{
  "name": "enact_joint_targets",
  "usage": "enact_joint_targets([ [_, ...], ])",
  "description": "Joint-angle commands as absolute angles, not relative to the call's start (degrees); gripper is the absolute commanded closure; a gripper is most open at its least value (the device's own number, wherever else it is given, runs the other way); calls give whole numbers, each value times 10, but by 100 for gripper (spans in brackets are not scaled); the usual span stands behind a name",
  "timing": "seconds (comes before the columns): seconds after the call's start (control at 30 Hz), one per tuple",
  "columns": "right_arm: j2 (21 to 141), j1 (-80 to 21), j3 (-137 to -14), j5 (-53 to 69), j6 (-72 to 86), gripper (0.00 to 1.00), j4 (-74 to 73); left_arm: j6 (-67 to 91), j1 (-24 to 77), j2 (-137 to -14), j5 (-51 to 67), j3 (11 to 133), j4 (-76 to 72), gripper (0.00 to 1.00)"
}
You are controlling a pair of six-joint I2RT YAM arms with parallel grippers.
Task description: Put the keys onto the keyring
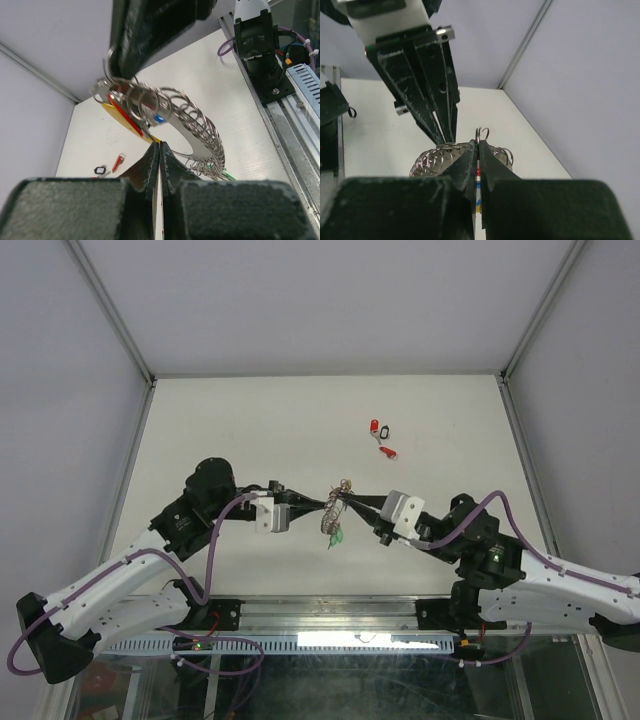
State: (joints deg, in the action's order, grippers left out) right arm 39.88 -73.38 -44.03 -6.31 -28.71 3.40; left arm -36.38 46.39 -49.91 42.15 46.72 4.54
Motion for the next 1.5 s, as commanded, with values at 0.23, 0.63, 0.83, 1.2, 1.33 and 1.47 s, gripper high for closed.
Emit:
enact_joint_targets([
  [0.23,376,-737,-441,-66,-272,100,132,-335,461,-474,381,460,-10,100],
  [0.63,385,-738,-445,-28,-335,100,76,-302,461,-434,431,452,-73,82],
  [0.83,388,-737,-442,10,-384,100,76,-281,461,-450,486,448,-93,82],
  [1.2,398,-737,-444,40,-417,100,71,-267,461,-466,496,440,-114,82],
  [1.33,402,-737,-447,40,-422,100,63,-268,461,-467,497,439,-119,82],
  [1.47,406,-737,-450,40,-424,100,57,-268,461,-468,500,439,-121,82],
])
